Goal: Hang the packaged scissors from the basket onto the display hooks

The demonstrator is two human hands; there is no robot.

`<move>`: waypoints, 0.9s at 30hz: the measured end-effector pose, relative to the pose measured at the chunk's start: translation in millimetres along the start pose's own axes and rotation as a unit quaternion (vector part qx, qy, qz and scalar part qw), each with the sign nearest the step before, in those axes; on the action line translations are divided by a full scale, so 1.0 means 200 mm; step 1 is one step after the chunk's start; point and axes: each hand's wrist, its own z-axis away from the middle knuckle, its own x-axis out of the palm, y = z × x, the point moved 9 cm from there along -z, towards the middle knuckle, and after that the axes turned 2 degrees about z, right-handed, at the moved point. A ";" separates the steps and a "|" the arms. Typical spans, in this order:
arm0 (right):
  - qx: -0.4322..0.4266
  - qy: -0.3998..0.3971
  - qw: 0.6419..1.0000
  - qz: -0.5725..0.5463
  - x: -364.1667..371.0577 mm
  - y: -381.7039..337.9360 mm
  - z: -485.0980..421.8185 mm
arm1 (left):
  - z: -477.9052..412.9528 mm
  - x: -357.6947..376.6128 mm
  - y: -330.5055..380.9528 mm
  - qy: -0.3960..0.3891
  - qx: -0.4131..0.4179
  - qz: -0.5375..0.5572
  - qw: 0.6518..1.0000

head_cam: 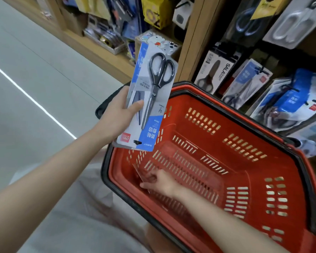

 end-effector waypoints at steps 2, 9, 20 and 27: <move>-0.008 0.008 0.998 0.058 -0.01 -0.01 -0.01 | 0.00 0.00 -0.01 -0.005 -0.008 0.000 1.000; -0.017 0.106 0.984 0.144 -0.28 0.12 0.03 | -0.01 0.02 -0.04 -0.006 -0.013 -0.028 1.000; -0.065 0.343 0.932 0.097 -1.06 0.20 0.58 | 0.02 0.34 -0.15 -0.068 -0.021 -0.135 0.988; -0.033 0.490 0.871 -0.015 -1.38 0.41 0.98 | 0.10 0.64 -0.38 -0.097 -0.126 -0.127 0.979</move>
